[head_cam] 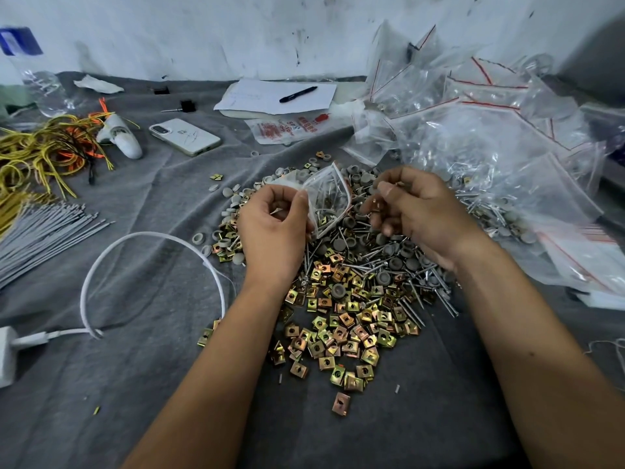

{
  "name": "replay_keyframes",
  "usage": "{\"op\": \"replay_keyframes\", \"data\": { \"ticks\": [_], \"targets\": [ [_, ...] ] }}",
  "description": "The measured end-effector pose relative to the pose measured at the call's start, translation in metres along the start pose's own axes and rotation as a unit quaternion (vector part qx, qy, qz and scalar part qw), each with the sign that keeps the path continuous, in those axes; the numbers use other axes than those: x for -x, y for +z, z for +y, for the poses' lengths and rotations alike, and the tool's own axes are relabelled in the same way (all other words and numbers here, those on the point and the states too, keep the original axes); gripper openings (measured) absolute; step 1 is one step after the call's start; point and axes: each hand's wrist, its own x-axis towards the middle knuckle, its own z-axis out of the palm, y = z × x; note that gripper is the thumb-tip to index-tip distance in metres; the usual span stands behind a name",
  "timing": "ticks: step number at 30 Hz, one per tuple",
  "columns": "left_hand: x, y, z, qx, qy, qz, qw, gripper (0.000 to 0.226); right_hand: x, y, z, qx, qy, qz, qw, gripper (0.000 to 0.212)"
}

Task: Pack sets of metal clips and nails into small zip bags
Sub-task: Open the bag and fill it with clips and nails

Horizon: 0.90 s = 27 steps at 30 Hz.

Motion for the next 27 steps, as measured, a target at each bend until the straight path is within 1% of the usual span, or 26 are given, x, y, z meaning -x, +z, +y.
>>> {"op": "replay_keyframes", "data": {
  "ticks": [3,8,10,12,14,18,21,23,25,27],
  "targets": [
    [0.000,0.000,0.000,0.000,0.001,-0.001,1.000,0.016,0.004,0.003,0.000,0.092,-0.020,-0.024,0.995,0.009],
    [0.000,0.000,-0.001,-0.002,0.004,-0.002,1.000,0.016,0.004,0.006,-0.001,0.160,-0.054,0.002,0.986,0.014],
    [-0.001,0.000,-0.002,-0.001,0.007,-0.003,1.000,0.017,0.005,0.006,0.000,0.187,-0.067,0.003,0.980,0.012],
    [-0.001,0.000,-0.003,-0.002,0.009,-0.005,1.000,0.017,0.005,0.007,0.002,0.186,-0.082,0.008,0.979,0.009],
    [-0.001,0.001,-0.004,-0.007,0.013,-0.008,1.000,0.016,0.004,0.009,0.002,0.174,-0.095,0.010,0.980,0.011],
    [0.001,0.003,-0.005,-0.034,0.039,-0.018,0.998,0.015,0.005,0.015,0.001,0.160,-0.133,-0.016,0.978,0.013],
    [0.002,0.005,-0.006,-0.058,0.072,-0.035,0.995,0.018,0.009,0.022,0.003,0.211,-0.207,0.012,0.955,0.010],
    [0.002,0.005,-0.006,-0.057,0.081,-0.041,0.994,0.018,0.010,0.027,0.004,0.236,-0.243,0.032,0.940,0.014],
    [0.002,0.005,-0.005,-0.058,0.081,-0.042,0.994,0.017,0.008,0.031,0.004,0.251,-0.250,0.046,0.934,0.020],
    [0.002,0.005,-0.006,-0.052,0.070,-0.042,0.995,0.016,0.006,0.032,0.005,0.266,-0.230,0.068,0.934,0.020]
  ]
}}
